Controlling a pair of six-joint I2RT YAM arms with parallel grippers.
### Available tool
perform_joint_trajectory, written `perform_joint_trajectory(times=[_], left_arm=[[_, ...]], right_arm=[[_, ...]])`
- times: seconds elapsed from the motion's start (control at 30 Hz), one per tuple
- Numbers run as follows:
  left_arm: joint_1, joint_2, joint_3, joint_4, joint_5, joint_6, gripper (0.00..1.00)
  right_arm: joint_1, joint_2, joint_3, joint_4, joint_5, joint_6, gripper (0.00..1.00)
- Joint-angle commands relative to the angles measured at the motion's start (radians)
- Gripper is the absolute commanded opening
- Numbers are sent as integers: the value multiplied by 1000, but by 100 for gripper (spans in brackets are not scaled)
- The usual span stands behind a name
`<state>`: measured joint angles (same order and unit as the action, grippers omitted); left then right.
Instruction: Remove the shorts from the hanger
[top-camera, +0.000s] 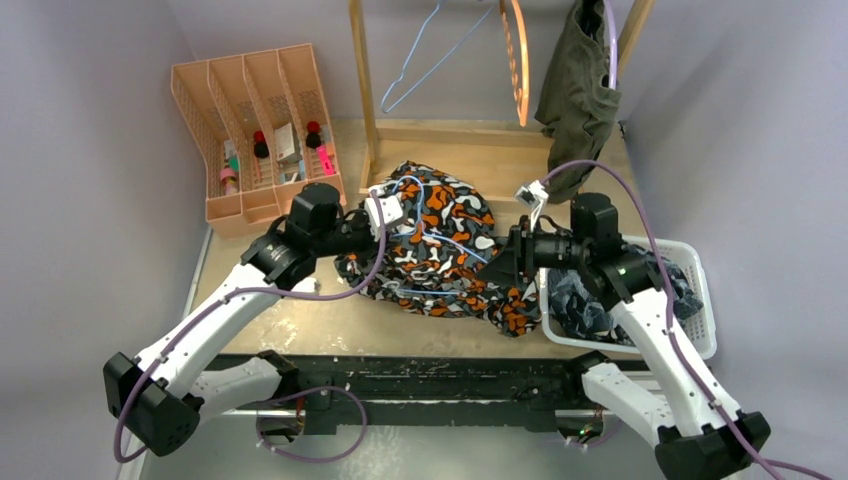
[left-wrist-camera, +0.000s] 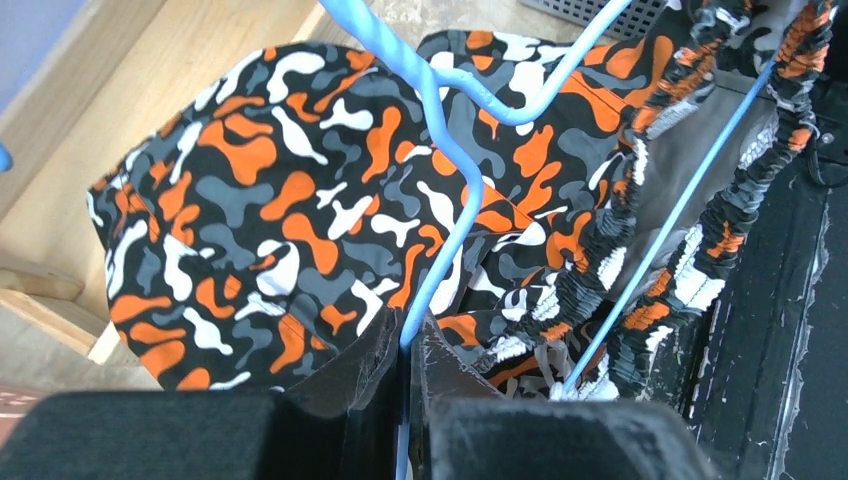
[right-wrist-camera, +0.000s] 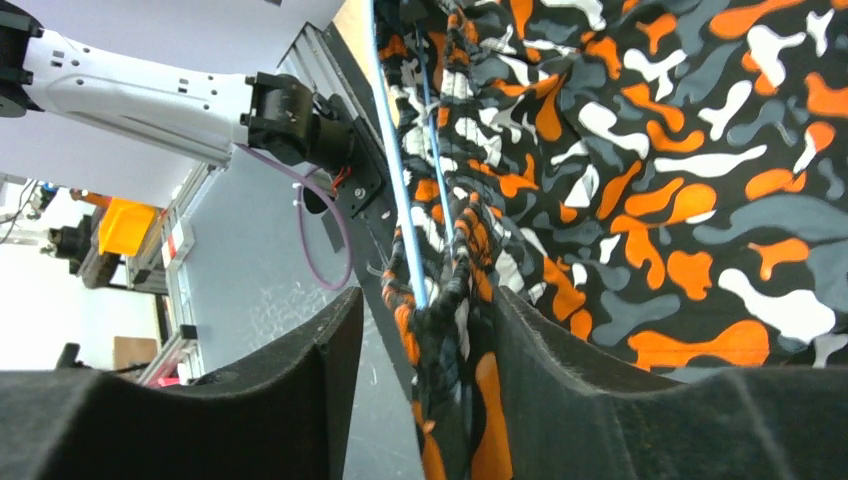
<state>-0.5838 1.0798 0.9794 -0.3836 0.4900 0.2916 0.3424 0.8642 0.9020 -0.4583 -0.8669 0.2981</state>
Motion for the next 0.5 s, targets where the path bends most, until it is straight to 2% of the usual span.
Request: perform_joint_trajectory(times=[0.0, 0.13, 0.3, 0.47], left_arm=[[-6, -44, 62, 70, 29, -9, 0], [-6, -29, 93, 22, 41, 8, 0], [-8, -27, 116, -67, 35, 79, 0], [-9, -20, 143, -134, 53, 119, 0]], right_arm=[[20, 62, 103, 66, -35, -30, 53], [66, 134, 146, 77, -10, -44, 54], [145, 168, 177, 88, 132, -43, 63], [228, 199, 205, 93, 207, -37, 61]])
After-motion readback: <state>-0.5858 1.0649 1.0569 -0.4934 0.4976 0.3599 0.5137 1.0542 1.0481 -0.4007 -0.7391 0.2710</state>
